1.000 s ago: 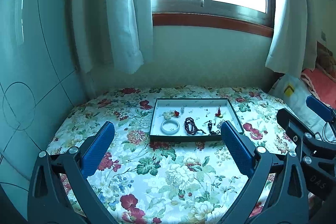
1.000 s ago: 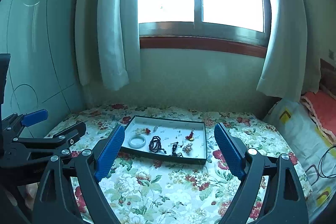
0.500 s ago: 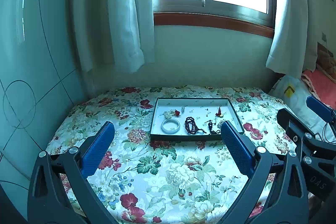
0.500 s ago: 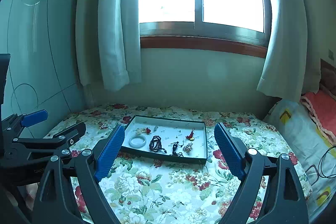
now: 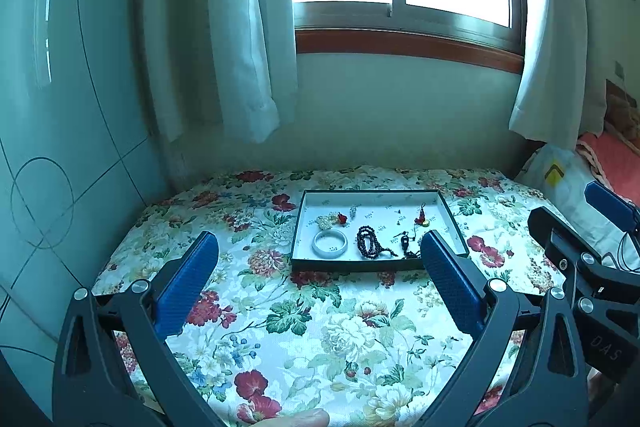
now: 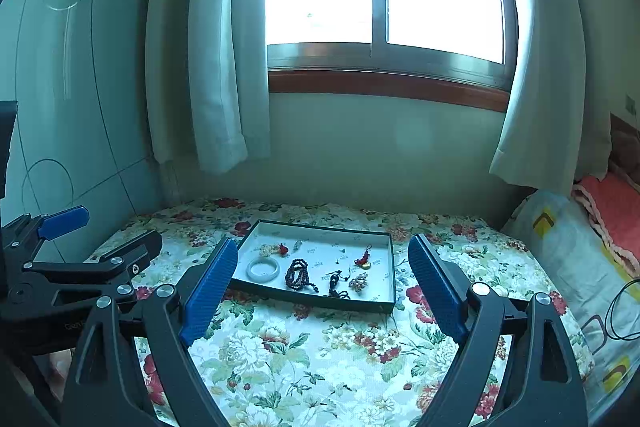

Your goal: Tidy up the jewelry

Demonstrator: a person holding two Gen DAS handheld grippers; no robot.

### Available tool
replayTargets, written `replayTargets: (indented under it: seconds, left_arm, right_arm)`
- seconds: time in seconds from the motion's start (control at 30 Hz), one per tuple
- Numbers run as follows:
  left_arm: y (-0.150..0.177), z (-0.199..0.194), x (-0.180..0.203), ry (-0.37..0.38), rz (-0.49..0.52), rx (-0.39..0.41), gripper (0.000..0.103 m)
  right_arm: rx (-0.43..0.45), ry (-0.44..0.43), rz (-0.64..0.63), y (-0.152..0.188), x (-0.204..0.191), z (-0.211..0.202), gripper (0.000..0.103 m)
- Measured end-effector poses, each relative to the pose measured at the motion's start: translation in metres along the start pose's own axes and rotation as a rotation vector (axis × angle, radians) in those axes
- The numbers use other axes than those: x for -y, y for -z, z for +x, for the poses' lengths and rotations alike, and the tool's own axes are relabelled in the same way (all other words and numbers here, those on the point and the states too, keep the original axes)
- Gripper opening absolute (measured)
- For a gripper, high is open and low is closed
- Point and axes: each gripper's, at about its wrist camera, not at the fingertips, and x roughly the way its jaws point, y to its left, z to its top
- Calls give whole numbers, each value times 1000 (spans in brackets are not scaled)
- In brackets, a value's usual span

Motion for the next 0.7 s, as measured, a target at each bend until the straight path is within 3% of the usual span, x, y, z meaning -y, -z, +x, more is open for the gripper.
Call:
replayTargets:
  seconds: [0.7]
  left_arm:
    - [3,1,-3,-1,-18,-4,101]
  right_arm:
    - [-14,-5,-13,0,-3,4,86]
